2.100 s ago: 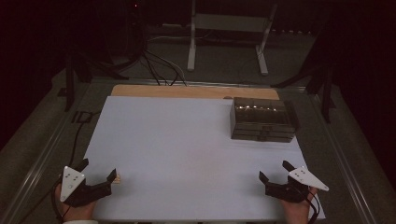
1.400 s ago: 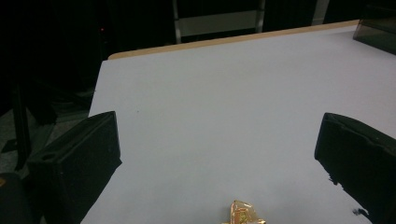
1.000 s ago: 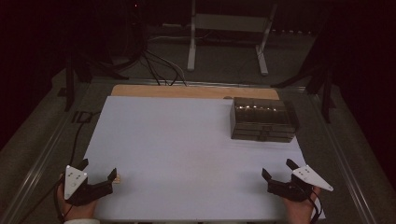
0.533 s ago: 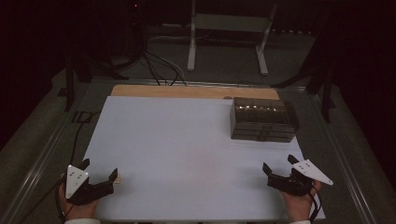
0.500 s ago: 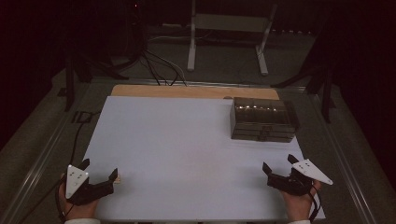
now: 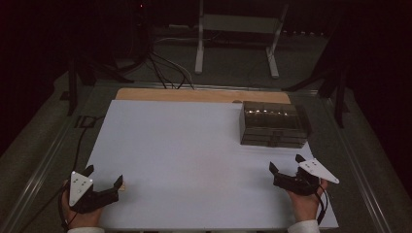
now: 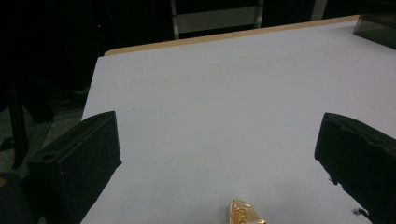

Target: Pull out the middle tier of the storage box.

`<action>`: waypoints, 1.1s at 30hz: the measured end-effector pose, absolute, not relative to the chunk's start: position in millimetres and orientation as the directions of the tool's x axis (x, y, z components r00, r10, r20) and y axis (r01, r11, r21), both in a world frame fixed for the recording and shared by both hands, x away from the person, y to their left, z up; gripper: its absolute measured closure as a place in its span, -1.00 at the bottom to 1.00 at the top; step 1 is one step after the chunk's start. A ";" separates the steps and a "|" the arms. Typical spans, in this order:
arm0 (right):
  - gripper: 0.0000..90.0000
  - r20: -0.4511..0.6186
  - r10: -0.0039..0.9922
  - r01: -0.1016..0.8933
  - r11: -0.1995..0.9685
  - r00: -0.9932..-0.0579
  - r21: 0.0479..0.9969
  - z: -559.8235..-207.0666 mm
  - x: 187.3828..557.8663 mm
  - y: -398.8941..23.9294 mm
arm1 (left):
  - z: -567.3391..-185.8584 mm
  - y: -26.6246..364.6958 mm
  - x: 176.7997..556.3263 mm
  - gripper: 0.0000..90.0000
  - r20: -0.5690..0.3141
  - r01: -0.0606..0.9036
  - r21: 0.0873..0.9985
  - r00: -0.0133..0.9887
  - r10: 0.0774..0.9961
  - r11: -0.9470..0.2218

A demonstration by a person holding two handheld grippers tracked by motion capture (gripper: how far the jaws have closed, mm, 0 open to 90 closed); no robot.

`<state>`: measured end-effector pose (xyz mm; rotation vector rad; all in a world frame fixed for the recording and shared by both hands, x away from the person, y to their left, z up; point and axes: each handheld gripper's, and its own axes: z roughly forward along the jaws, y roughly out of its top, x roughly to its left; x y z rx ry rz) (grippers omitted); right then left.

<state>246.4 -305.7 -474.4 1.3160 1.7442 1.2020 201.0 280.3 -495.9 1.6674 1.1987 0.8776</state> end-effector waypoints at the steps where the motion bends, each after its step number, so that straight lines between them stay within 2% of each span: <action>1: -1.00 0.037 0.954 0.373 0.080 -0.296 0.924 -474.2 247.2 -305.3 | -495.9 280.4 200.9 -0.97 0.051 0.337 0.929 0.285 0.957 -0.150; 18: -1.00 0.033 0.966 0.377 0.070 -0.258 0.923 -475.9 267.1 -303.2 | -496.1 280.3 201.0 -0.97 0.053 0.337 0.929 0.289 0.956 -0.154; 33: -1.00 0.044 0.974 0.390 0.048 -0.224 0.919 -484.2 299.7 -301.7 | -496.2 280.4 201.0 -0.97 0.053 0.336 0.929 0.291 0.955 -0.154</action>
